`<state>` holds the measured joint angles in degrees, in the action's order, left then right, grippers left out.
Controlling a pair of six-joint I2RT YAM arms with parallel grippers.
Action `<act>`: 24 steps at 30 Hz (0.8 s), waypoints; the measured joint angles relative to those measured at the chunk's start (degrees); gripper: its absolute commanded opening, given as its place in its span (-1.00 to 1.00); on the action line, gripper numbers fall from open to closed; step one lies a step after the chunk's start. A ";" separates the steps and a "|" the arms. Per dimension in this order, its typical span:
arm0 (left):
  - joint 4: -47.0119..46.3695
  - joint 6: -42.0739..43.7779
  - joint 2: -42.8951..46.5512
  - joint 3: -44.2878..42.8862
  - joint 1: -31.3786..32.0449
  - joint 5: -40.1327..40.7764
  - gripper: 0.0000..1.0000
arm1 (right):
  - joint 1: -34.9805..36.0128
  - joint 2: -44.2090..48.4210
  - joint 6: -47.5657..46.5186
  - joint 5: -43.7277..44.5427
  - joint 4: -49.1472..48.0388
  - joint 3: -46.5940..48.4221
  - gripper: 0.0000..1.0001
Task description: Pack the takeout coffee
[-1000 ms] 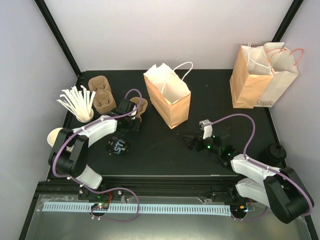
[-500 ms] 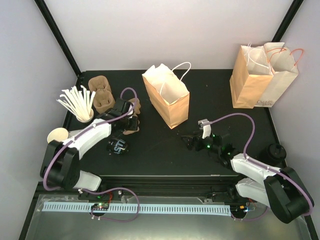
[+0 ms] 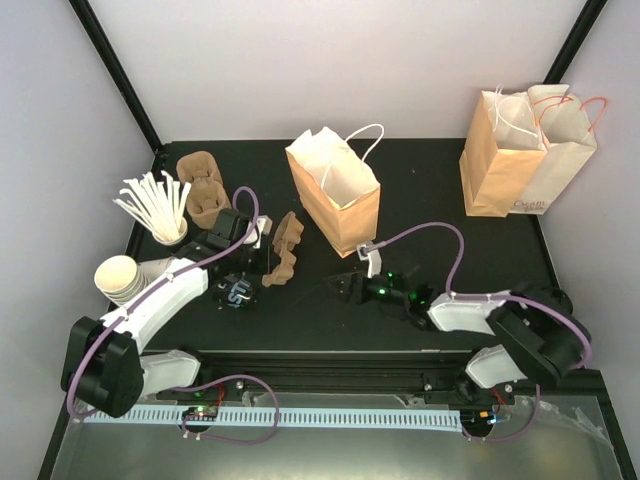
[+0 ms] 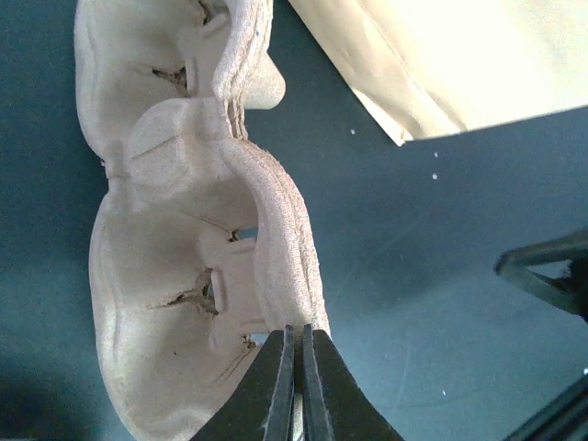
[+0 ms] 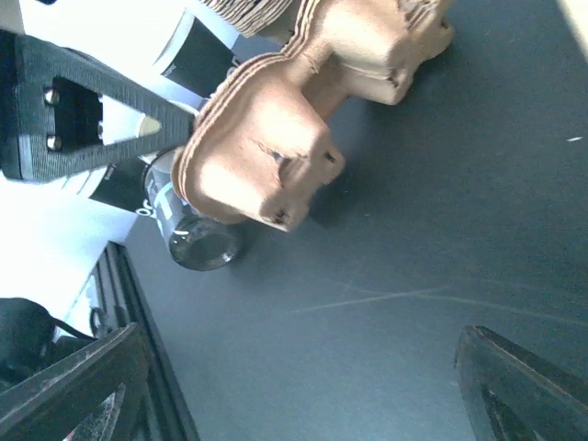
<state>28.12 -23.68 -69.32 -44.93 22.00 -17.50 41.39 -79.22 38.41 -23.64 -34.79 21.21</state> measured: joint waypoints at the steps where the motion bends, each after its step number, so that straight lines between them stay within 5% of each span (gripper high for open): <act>1: -0.15 -0.42 0.31 0.55 0.00 -0.98 -0.91 | 1.01 -2.45 2.51 0.57 -2.10 0.94 0.84; 12: -4.39 -3.43 0.70 6.03 0.00 -11.69 -0.88 | 12.35 -11.45 14.86 8.41 -8.00 8.63 0.61; 19: -6.95 -4.48 0.68 8.04 0.00 -16.55 -0.87 | 13.84 -16.15 17.81 10.40 -8.11 12.68 0.01; 24: -8.13 -4.90 0.68 9.35 0.00 -17.92 -0.87 | 13.84 -19.02 19.06 10.67 -7.80 12.70 -0.22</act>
<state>19.99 -28.58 -68.64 -35.57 22.00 -35.42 55.22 -98.24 57.47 -12.97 -42.59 33.91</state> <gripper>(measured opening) 0.067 0.436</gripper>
